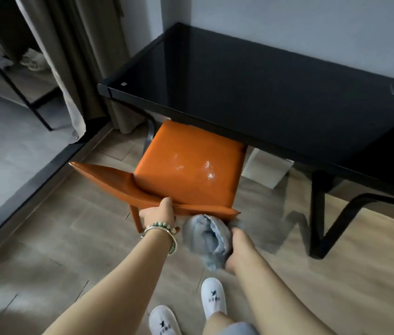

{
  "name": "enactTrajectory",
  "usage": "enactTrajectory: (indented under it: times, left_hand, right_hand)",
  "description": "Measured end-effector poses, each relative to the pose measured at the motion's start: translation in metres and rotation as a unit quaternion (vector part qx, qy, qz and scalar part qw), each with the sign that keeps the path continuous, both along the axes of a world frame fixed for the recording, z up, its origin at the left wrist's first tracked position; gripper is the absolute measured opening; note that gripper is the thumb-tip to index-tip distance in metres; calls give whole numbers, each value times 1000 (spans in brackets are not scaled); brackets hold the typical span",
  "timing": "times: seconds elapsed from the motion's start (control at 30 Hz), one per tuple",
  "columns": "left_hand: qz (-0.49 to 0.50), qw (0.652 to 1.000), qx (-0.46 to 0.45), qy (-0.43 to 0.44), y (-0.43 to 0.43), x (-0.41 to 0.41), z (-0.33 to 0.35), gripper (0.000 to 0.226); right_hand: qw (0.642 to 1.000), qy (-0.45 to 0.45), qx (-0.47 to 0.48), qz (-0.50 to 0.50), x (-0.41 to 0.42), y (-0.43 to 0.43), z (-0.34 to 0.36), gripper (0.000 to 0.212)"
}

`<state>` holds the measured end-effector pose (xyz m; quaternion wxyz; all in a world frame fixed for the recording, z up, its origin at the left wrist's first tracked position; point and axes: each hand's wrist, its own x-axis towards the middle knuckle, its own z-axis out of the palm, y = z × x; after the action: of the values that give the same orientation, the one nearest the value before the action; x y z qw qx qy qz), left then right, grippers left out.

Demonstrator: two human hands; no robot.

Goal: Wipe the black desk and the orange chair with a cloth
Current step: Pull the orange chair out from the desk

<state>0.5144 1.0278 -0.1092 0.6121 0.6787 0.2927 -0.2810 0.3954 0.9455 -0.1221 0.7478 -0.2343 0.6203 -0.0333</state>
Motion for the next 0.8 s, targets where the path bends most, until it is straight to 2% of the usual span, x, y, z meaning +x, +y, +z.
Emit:
enactTrajectory:
  times: [0.07, 0.13, 0.2, 0.27, 0.3, 0.4, 0.5, 0.6, 0.7, 0.77, 0.8]
  left_hand:
    - [-8, 999, 39, -11, 1, 2, -3, 68]
    - [2, 998, 57, -21, -1, 2, -5, 63]
    - [14, 998, 53, -16, -2, 1, -6, 65]
    - [21, 999, 32, 4, -2, 4, -10, 73]
    - [22, 999, 21, 17, 0, 6, -11, 77]
    - [69, 997, 4, 35, 4, 20, -11, 75]
    - [118, 993, 5, 28, 5, 34, -11, 68]
    - [92, 995, 33, 18, 5, 34, -11, 66]
    - [68, 996, 45, 21, 12, 35, -14, 65]
    - [74, 996, 32, 28, 16, 43, -11, 44]
    - [76, 996, 25, 29, 18, 48, -10, 34]
  right_hand:
    - [998, -30, 50, -1, 8, 8, 12, 31]
    - [998, -43, 46, 13, 15, 11, 23, 30]
    - [996, -58, 58, 26, 24, 11, 25, 46]
    - [997, -33, 68, 31, 39, 11, 24, 66]
    - [997, -16, 71, 28, 44, 10, 20, 69]
    - [998, 45, 44, -6, 59, 8, 17, 50]
    - [997, 52, 29, -52, 68, 9, 13, 43]
    - [996, 45, 2, -73, 67, 10, 12, 39]
    - [994, 55, -14, -93, 66, 14, 11, 55]
    - [999, -8, -5, -50, 73, 27, 12, 74]
    - [999, -30, -19, -22, 75, 33, 6, 78]
